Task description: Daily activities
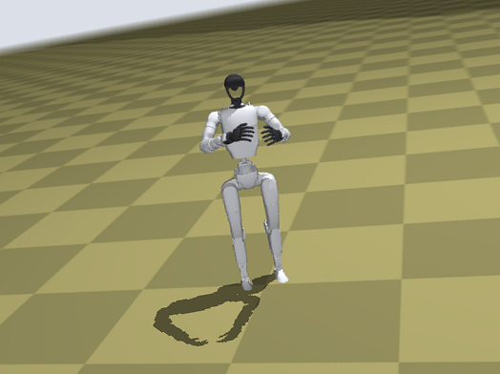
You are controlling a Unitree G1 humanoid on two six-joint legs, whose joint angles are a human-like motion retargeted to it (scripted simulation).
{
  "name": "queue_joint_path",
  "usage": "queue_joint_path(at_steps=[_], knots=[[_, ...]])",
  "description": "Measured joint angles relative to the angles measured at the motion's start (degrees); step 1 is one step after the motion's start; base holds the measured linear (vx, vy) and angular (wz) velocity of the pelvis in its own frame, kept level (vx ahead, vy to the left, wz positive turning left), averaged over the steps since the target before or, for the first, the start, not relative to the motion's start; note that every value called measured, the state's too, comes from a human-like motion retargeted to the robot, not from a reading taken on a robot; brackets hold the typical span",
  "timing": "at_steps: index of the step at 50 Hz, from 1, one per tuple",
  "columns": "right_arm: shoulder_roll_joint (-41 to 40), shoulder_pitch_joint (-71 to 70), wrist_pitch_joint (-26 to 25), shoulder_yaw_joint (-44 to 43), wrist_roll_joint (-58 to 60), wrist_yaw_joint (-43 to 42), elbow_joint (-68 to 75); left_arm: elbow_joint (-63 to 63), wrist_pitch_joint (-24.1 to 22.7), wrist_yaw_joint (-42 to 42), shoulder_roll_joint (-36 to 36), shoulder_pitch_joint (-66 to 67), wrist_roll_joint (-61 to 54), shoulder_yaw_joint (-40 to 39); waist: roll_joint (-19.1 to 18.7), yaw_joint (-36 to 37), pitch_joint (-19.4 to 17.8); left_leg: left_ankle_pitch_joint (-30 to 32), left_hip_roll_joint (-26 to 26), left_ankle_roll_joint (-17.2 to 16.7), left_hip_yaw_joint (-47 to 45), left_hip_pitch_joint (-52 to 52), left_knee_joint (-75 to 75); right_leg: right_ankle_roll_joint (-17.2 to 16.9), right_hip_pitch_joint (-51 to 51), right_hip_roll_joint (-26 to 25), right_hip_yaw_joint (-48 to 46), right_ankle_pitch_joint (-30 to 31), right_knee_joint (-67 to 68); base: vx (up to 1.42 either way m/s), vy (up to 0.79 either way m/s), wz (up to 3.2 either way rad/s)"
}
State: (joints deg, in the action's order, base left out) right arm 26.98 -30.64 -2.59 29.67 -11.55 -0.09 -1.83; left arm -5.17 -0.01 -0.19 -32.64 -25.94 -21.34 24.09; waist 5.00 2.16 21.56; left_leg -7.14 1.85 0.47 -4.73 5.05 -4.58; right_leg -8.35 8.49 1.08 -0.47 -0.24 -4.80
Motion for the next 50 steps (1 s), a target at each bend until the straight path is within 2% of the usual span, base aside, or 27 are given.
queue_joint_path(at_steps=[12,25,37,50], knots=[[-0.4,5.4,2.2,-1.9,3.0,-5.1,6.0,-3.5,-1.0,4.2,1.7,4.5,2.3,-2.0,-0.3,-0.3,-0.6,-0.7,-0.1,0.2,0.1,-0.1,0.0,0.0,-0.1,-0.1,0.1,-0.5,0.1,0.0,0.0,0.0],[1.0,3.3,3.3,-1.5,8.2,-7.9,4.3,-4.1,-1.4,4.6,0.5,3.9,2.8,-0.3,-0.7,-0.3,-0.4,-0.5,-0.2,0.3,-0.1,0.4,0.0,0.1,0.4,-0.2,0.2,-0.2,0.0,0.0,0.0,0.0],[3.0,-1.2,3.6,1.9,11.3,-6.7,-0.6,-3.0,-1.4,2.9,-2.2,-1.2,5.6,4.5,-0.8,-0.3,-0.1,-0.2,-0.3,0.1,-0.1,0.9,0.0,0.3,0.8,-0.3,0.3,0.1,0.0,0.0,0.0,0.0],[1.3,-1.8,0.7,1.9,9.6,-1.6,1.3,-2.0,0.2,-1.1,-1.6,-2.0,4.3,5.1,-1.1,-0.4,-0.1,-0.2,-0.6,0.2,-0.2,1.2,0.0,0.4,1.1,-0.6,0.3,0.4,0.0,0.0,0.0,0.0]])
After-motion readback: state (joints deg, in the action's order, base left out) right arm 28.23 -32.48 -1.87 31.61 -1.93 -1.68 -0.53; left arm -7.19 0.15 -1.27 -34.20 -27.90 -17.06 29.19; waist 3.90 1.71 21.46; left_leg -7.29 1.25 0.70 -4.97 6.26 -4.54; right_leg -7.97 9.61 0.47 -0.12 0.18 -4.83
